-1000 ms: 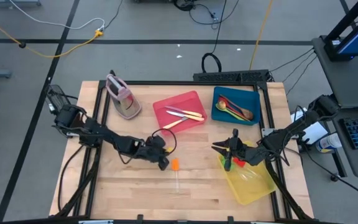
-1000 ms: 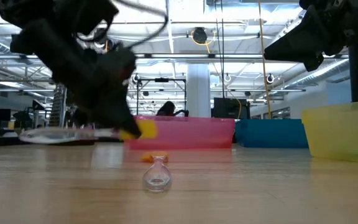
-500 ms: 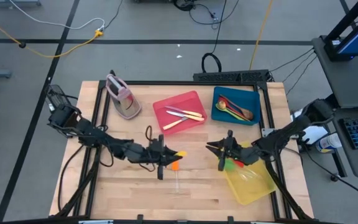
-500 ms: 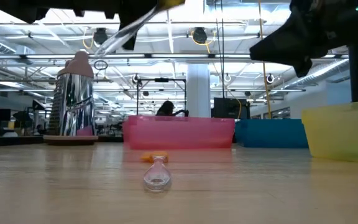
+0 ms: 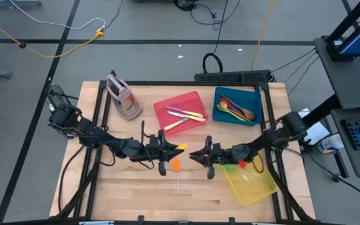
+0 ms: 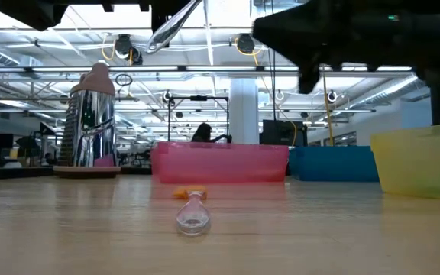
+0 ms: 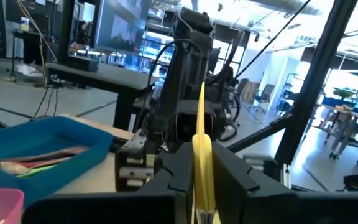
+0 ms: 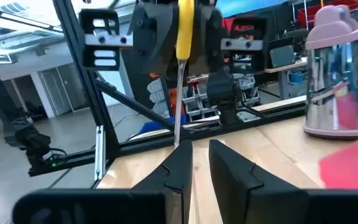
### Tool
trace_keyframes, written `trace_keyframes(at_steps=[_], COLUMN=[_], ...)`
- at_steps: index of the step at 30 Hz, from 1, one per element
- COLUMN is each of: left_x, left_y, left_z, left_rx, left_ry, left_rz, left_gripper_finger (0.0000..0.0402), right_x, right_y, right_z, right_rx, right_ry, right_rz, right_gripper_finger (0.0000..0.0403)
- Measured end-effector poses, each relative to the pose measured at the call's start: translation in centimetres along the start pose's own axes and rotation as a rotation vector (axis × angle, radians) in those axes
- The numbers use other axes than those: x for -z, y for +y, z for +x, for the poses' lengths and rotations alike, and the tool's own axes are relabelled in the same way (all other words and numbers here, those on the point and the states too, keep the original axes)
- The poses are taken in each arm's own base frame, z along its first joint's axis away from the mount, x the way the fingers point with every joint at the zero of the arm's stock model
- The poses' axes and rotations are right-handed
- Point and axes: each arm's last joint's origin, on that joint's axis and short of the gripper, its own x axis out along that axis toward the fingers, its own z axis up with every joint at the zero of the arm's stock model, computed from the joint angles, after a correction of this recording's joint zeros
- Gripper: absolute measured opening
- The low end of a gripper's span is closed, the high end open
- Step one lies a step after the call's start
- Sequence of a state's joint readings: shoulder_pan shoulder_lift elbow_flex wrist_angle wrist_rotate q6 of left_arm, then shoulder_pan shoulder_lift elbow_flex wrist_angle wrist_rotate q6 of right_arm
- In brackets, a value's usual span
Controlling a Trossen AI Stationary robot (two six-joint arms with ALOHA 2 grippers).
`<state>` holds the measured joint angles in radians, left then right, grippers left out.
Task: Pick & Place Kitchen Items
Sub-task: Put the yellow spatula into the yellow bin
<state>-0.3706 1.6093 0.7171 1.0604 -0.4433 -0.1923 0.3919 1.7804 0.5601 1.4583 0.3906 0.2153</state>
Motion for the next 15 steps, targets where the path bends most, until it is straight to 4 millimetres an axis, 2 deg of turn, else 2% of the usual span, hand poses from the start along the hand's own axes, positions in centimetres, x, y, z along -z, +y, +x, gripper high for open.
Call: trace_keyframes(at_steps=[7, 15], left_x=[0.0, 0.0], left_y=[-0.1, -0.3], left_z=[0.0, -0.1], left_rx=[0.003, 0.008], left_ry=[0.000, 0.002], left_rz=[0.001, 0.037], left_gripper_finger=[0.0014, 0.0038], right_x=[0.6, 0.0], right_y=[0.8, 0.5], right_z=[4.2, 6.1], right_rx=[-0.036, -0.051], right_ry=[-0.037, -0.038], right_rz=[-0.083, -0.092], right_gripper_finger=[0.0075, 0.0145])
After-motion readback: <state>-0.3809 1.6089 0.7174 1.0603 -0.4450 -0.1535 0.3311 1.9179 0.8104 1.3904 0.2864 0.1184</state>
